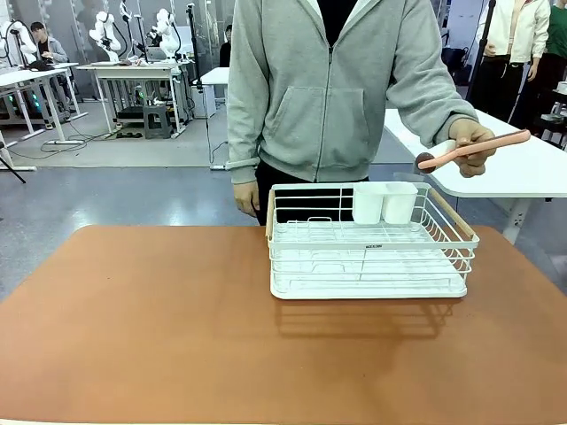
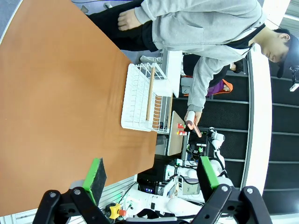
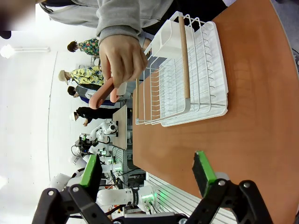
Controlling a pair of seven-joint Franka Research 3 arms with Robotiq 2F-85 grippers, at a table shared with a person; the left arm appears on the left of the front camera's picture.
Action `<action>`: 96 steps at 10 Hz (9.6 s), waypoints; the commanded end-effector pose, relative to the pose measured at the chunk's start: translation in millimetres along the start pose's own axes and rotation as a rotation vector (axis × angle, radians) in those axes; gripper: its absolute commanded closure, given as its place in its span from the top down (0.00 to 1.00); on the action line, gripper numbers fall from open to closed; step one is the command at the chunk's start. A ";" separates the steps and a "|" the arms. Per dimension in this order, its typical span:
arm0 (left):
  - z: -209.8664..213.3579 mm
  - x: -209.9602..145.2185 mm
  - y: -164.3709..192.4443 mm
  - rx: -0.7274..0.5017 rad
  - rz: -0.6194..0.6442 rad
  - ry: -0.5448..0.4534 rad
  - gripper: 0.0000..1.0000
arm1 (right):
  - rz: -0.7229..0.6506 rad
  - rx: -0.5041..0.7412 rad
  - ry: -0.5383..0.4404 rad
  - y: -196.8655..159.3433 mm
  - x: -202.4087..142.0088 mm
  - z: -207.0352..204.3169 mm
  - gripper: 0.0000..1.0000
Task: Clean the table.
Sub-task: Pick up the Lint Roller when the human hands it over, then clean the table with the Lint Roller when the human lifts the Dish drying rack.
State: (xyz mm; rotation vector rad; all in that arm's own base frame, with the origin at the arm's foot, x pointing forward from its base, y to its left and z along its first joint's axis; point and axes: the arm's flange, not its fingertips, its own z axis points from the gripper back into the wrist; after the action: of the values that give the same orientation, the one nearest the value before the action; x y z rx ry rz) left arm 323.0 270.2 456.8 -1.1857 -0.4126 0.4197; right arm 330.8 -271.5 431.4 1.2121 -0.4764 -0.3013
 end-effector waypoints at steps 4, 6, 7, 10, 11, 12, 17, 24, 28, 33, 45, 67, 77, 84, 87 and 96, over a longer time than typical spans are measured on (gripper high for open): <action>1.7 -1.4 -0.9 -0.011 -0.005 0.005 1.00 | -0.001 0.005 -0.004 5.6 0.5 0.4 1.00; 1.7 -1.4 -0.9 -0.011 -0.005 0.005 1.00 | -0.001 0.005 -0.004 5.6 0.5 0.4 1.00; 1.7 -1.4 -0.9 -0.011 -0.005 0.005 1.00 | 0.000 0.000 0.000 0.0 0.0 0.0 1.00; 1.7 -1.4 -0.9 -0.011 -0.005 0.005 1.00 | -0.144 -0.129 -0.011 56.2 -7.1 -13.7 1.00; 1.7 -1.4 -0.9 -0.011 -0.005 0.005 1.00 | -0.181 -0.215 -0.056 80.8 -9.5 -31.9 1.00; 1.7 -1.4 -0.9 -0.011 -0.005 0.005 1.00 | -0.207 -0.273 -0.088 99.9 -9.0 -47.6 1.00; 1.7 -1.4 -0.9 -0.011 -0.005 0.005 1.00 | -0.314 -0.357 -0.216 148.9 -28.1 -130.6 1.00; 1.7 -1.4 -0.9 -0.011 -0.005 0.005 1.00 | -0.271 -0.241 -0.313 145.3 -69.7 -179.4 1.00; 1.7 -1.4 -0.9 -0.011 -0.005 0.005 1.00 | -0.290 -0.218 -0.277 128.4 -76.7 -202.6 1.00; 1.7 -1.4 -0.9 -0.011 -0.005 0.005 1.00 | -0.295 -0.264 -0.249 118.7 -78.0 -225.9 1.00; 1.7 -1.4 -0.9 -0.011 -0.005 0.005 1.00 | -0.280 -0.248 -0.263 113.0 -70.2 -224.7 0.00; 1.7 -1.4 -0.9 -0.011 -0.005 0.005 1.00 | -0.297 -0.270 -0.242 119.4 -61.1 -222.3 0.03; 1.7 -1.4 -0.9 -0.011 -0.005 0.005 1.00 | -0.297 -0.270 -0.242 119.4 -61.1 -222.3 0.03; 1.7 -1.4 -0.9 -0.011 -0.005 0.005 1.00 | -0.297 -0.270 -0.242 119.4 -61.1 -222.3 0.03; 1.7 -1.4 -0.9 -0.011 -0.005 0.005 1.00 | -0.297 -0.270 -0.242 119.4 -61.1 -222.3 0.03; 1.7 -1.4 -0.9 -0.011 -0.005 0.005 1.00 | -0.101 -0.351 0.105 152.5 9.3 -205.4 0.21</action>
State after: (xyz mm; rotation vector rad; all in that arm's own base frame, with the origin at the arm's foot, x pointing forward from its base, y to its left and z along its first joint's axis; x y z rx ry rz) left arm 323.6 269.6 456.7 -1.1853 -0.4111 0.4185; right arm 417.4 -43.7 516.0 0.9057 -0.3030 -0.4627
